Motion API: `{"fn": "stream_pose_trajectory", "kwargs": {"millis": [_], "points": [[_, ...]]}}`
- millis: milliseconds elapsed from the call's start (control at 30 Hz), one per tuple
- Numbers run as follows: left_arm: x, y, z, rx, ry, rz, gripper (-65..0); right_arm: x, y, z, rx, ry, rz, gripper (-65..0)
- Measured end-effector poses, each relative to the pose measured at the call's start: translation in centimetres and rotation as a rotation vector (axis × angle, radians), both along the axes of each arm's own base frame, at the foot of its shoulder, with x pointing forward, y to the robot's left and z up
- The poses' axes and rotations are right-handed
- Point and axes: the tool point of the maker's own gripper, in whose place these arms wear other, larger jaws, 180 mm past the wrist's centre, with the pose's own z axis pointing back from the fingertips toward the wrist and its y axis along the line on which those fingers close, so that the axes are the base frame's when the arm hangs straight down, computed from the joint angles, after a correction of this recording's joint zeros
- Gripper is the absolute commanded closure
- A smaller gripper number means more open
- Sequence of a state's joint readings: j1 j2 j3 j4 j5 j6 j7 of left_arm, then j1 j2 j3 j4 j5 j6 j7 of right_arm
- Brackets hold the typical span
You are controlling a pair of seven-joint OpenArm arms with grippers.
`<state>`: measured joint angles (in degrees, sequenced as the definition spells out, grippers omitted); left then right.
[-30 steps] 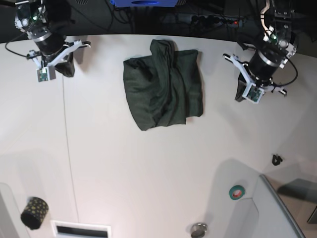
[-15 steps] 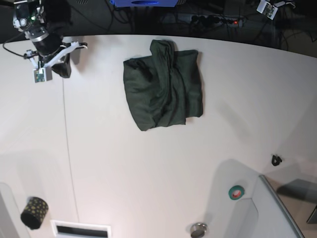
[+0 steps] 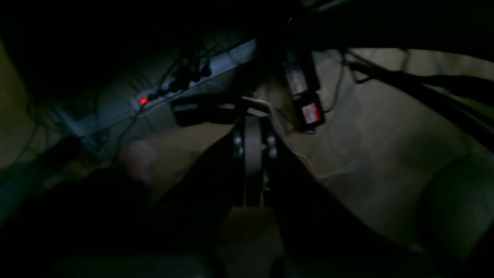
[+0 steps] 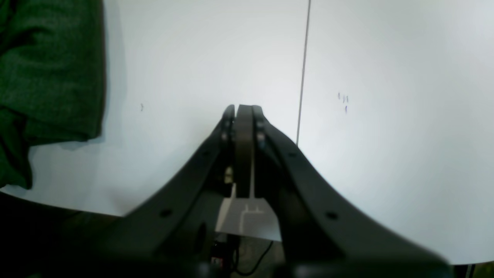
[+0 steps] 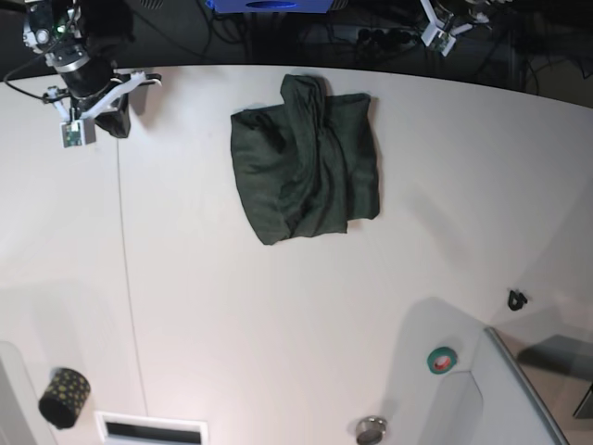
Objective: Layout the t-shirt on the table in an organized manner, then fold the t-shirt properly
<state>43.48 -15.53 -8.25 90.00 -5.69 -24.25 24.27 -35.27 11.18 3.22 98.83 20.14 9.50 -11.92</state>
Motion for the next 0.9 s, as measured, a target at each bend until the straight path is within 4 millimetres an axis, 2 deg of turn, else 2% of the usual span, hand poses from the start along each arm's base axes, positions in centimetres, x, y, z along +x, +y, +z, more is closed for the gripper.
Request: {"fn": "stream_pose_trajectory", "kwargs": {"millis": [67, 133, 200, 267, 333, 533, 633, 700, 800, 900], "points": [[3.3, -0.1, 1.3, 0.008, -0.08, -0.01, 0.0, 0.2, 0.1, 0.1, 0.003, -0.008, 0.004, 0.0], [6.3, -0.9, 3.8, 0.016, -0.151, -0.046, 0.0, 0.3, 0.0, 0.1, 0.001, -0.008, 0.002, 0.0], [8.5, -1.5, 6.7, 0.035, -0.213, -0.085, 0.0, 0.1, 0.0, 0.1, 0.001, -0.004, 0.001, 0.0], [10.1, -0.7, 9.0, 0.073, -0.282, -0.084, 0.0, 0.2, 0.0, 0.1, 0.002, -0.007, 0.001, 0.0], [10.2, -0.1, 9.0, 0.097, -0.278, -0.074, 0.0, 0.1, 0.0, 0.1, 0.0, -0.005, 0.001, 0.0], [8.3, 0.1, 8.3, 0.089, -0.224, -0.066, 0.0, 0.2, -0.2, 0.1, -0.003, -0.005, 0.0, 0.0], [9.2, 3.4, 9.1, 0.158, -0.255, -0.002, 0.0, 0.1, -0.3, -0.2, -0.006, 0.001, -0.002, 0.0], [10.3, 4.9, 9.8, 0.188, -0.299, 0.028, 0.0, -0.3, -0.5, -0.8, -0.006, 0.019, -0.007, 0.0], [12.0, 4.4, 11.0, 0.149, -0.397, 0.031, 0.0, -0.8, -0.6, -1.5, -0.006, 0.042, -0.013, 0.0], [12.1, 3.2, 11.1, 0.113, -0.424, 0.015, 0.0, -0.3, -0.6, -1.4, -0.006, 0.033, -0.014, 0.0]]}}
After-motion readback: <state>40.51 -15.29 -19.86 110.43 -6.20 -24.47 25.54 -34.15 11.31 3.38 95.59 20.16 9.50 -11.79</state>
